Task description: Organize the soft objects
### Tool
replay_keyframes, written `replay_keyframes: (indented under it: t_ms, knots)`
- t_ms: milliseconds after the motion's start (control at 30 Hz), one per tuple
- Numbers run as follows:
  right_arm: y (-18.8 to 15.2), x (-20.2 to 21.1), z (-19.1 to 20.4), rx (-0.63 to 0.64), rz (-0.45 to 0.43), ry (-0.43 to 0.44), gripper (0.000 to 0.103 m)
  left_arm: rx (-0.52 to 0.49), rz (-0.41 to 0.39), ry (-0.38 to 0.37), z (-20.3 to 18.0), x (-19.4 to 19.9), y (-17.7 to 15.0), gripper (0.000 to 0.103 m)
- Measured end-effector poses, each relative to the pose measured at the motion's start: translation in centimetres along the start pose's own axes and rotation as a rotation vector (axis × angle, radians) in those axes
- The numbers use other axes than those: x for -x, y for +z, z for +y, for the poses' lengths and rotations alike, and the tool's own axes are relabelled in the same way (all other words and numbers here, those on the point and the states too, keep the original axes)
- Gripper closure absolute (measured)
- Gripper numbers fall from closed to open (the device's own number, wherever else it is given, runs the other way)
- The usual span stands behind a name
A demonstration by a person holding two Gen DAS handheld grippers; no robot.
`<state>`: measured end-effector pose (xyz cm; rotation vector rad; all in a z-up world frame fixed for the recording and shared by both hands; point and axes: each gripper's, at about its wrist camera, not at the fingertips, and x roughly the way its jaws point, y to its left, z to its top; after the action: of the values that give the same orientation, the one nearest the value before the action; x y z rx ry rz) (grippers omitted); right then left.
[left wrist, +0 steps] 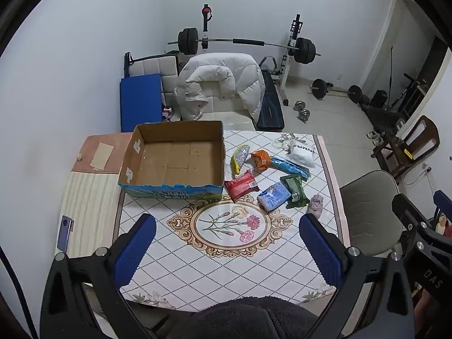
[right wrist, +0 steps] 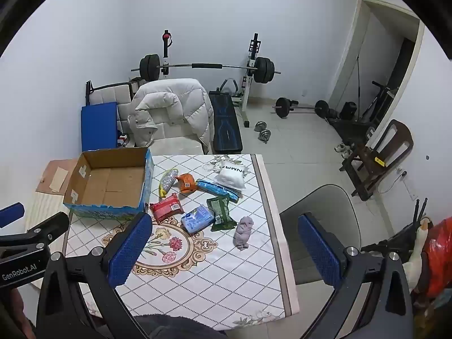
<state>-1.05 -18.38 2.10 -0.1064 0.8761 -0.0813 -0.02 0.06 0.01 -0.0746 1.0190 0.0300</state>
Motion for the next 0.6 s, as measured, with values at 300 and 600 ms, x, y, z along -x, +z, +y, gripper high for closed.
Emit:
replay_keyframes:
  t_ms: [300, 600]
  knots:
    - [-0.1, 0.2, 0.0, -0.006, -0.001, 0.006, 0.000, 0.003, -0.008, -0.003, 0.4, 0.4, 0.3, 0.000]
    - [-0.2, 0.3, -0.2, -0.006, 0.000, -0.001, 0.000, 0.001, -0.008, 0.001, 0.0, 0.7, 0.5, 0.000]
